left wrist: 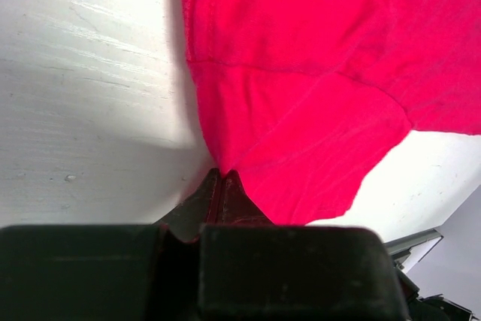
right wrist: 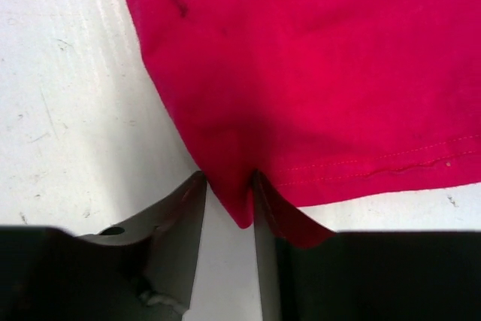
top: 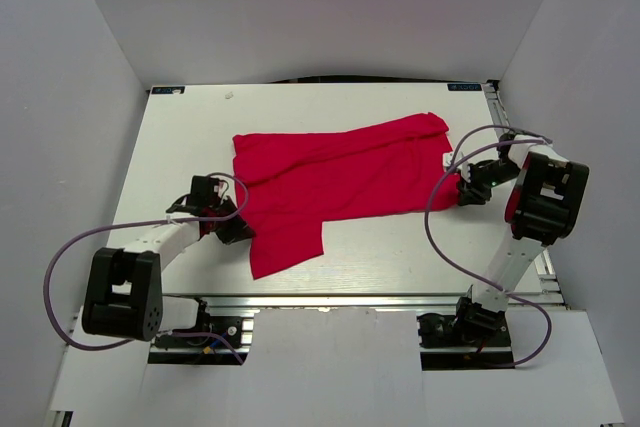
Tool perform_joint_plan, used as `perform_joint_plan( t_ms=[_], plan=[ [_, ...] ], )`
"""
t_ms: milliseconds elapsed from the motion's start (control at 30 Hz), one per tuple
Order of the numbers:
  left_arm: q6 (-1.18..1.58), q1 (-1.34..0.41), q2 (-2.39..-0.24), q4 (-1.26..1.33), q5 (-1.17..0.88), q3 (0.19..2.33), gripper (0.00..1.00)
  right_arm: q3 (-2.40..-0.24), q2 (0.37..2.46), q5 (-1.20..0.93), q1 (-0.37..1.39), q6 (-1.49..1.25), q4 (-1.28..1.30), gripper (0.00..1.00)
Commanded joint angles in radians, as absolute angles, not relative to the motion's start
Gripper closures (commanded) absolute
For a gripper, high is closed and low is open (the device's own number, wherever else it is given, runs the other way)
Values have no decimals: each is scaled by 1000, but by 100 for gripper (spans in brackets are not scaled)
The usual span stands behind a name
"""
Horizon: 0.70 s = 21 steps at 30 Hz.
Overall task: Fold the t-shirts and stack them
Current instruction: Grap the side of the flattened tshirt closest away from the robot with both arms, then fold the other side of the tshirt into a rectangle
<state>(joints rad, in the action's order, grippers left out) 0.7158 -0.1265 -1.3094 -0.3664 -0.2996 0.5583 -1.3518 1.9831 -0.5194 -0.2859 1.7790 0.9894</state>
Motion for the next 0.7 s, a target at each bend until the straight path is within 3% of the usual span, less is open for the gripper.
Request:
perform_joint_plan(
  t_ms=[0,133,233,433,667],
  plan=[
    [716,-129,-1255,-388,-313,603,100,-1306,1999,-483,-282,1764,920,65],
    [719,-129,-1230,-402,-319,621,100,-1252,1983,-468,-282,1766,888,81],
    [722,-129,-1200,-413,-325,653,100,-1259,1973,-472,-282,1761,916,100],
    [721,-117,-1140,-446,-344,773,100,-1504,2000,-644,-337,1741,1171,100],
    [713,-61,-1204,-390,-383,905,100,-1831,2083,-831,-328,1599,1232,100]
  ],
)
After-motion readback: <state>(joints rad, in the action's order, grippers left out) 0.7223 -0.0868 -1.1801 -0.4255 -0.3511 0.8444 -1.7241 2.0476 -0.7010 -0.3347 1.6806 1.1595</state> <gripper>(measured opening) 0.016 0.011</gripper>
